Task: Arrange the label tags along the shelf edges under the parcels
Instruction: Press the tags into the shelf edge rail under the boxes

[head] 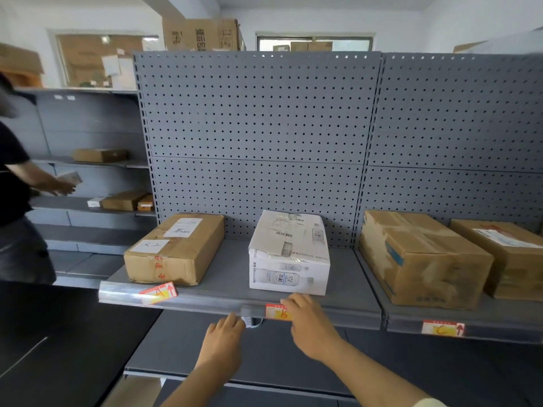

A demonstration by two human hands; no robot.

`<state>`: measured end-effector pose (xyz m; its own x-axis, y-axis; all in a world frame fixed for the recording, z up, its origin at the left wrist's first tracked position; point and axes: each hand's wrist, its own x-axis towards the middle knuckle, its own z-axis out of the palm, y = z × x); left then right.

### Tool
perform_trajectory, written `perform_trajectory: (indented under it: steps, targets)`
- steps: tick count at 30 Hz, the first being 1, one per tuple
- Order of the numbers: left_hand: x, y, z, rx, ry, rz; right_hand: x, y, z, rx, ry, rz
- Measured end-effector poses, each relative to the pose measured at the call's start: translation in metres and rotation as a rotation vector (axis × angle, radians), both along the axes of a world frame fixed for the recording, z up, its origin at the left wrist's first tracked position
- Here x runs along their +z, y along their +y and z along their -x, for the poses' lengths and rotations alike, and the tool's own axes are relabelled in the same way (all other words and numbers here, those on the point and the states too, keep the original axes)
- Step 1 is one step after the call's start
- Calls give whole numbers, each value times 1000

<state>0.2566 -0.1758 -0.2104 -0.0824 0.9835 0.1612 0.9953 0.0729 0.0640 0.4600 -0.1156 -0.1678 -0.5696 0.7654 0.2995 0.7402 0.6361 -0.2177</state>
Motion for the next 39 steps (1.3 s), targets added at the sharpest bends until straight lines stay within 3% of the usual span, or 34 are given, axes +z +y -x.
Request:
perform_trajectory:
  steps: [12, 18, 26, 39]
  targets:
    - [-3, -28, 56, 77, 4, 41, -10, 1, 40, -96, -140, -192]
    - [6, -33, 125, 201, -77, -47, 0, -25, 143, 95, -169, -263]
    - [23, -15, 226, 154, -134, -183, 14, -14, 270, 17, 78, -134]
    - [23, 9, 248, -75, -182, -222, 9, -14, 296, -158, 52, 3]
